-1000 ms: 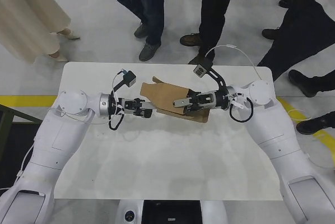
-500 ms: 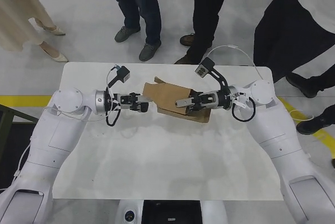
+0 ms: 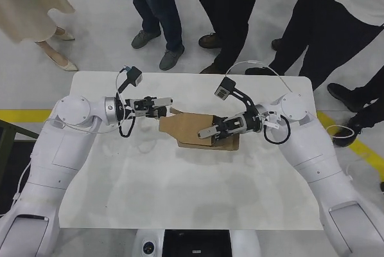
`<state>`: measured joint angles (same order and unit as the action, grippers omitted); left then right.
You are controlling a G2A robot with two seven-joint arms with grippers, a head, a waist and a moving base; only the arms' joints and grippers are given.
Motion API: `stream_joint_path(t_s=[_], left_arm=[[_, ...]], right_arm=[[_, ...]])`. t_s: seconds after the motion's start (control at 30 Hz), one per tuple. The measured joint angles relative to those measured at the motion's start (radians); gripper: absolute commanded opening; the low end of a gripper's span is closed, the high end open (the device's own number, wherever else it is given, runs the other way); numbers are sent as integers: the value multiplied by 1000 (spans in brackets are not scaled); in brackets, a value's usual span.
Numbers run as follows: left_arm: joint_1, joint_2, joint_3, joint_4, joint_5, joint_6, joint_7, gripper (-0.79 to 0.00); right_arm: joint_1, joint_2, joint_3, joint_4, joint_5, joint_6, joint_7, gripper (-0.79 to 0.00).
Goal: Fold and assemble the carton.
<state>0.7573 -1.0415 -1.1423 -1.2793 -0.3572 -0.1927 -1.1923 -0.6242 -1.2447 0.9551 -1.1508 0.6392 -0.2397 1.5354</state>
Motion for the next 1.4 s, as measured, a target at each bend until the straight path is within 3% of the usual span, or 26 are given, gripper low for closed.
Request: stream_joint_path(t_s=[0.97, 1.4], left_arm=[[-19, -15, 70, 19, -31, -5, -64, 0], [-19, 3, -4, 48, -10, -22, -15, 0]], right_arm=[[36, -10, 5, 67, 11, -36, -24, -785], [41, -2, 26, 129, -59, -24, -99, -785]])
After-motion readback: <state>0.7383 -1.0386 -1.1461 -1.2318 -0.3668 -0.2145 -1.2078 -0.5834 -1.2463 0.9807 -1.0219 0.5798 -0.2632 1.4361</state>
